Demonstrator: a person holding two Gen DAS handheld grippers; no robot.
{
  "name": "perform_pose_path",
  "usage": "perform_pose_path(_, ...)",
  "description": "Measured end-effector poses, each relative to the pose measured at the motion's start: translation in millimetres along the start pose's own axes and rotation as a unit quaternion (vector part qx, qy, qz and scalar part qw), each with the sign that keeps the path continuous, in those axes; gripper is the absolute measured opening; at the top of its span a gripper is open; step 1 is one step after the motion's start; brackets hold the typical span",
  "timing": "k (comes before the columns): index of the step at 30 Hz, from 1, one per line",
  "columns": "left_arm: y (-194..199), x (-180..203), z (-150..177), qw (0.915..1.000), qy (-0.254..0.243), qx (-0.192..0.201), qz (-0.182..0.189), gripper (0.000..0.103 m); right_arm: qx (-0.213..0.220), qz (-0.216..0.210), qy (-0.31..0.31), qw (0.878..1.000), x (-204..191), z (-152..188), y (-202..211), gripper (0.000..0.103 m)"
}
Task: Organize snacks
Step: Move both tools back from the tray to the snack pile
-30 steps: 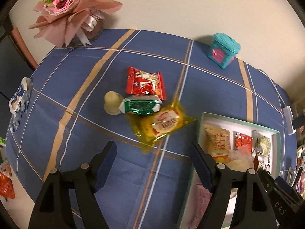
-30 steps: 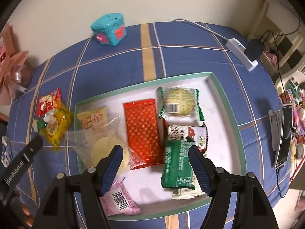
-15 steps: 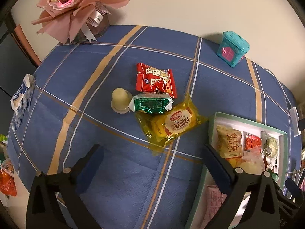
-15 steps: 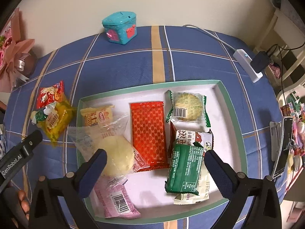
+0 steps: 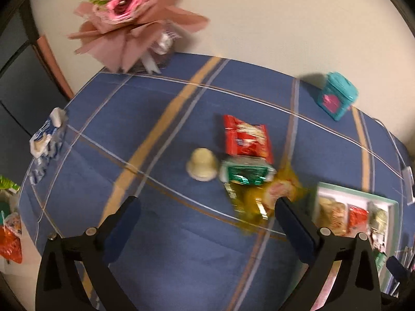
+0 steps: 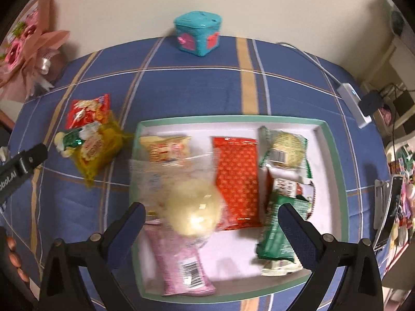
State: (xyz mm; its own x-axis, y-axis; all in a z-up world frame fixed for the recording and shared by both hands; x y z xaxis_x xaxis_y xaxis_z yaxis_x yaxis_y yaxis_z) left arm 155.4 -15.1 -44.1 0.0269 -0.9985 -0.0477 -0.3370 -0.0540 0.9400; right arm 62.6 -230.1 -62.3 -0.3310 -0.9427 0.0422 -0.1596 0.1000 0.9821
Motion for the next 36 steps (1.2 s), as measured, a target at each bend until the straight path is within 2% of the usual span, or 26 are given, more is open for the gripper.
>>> perform_pose_path(6, -14, -56, 0, 0.9978, 0.05, -0.025, -0.036, 0.103, 0.008, -0.005, 0.024, 1.0, -32, -1, 3, 0.103)
perform_pose_path(11, -24, -95, 0, 0.9943, 0.093, -0.035, -0.04, 0.103, 0.008, -0.012, 0.047, 0.999, -62, 0, 1, 0.103)
perform_pose_path(15, -27, -113, -3, 0.9927, 0.108, -0.032, -0.042, 0.103, 0.014, -0.038, 0.058, 0.997, -85, -1, 1, 0.103)
perform_pose_path(22, -32, -114, -8, 0.993, 0.113, -0.033, -0.012, 0.103, 0.021, -0.047, 0.062, 0.997, -99, -8, -4, 0.103)
perform_pose_path(36, -45, -77, -21, 0.9949, 0.085, -0.047, 0.03, 0.103, 0.03, -0.072, 0.03, 0.996, -99, -36, -16, 0.103)
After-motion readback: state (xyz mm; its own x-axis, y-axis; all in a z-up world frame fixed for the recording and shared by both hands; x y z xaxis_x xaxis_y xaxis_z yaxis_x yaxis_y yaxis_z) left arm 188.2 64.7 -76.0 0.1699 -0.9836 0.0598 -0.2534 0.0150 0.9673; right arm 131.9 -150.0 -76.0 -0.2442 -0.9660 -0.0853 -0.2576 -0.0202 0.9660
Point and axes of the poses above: each gripper's, at about its wrist camera, not at the fingertips, and y roughly against the way its jaws point, x to its right, z to its underside, the point moved 9 cm from there along -y, roughly the way its jaws point, and after that the axes turned 8 degrees about -x, right-handed, at the moved point
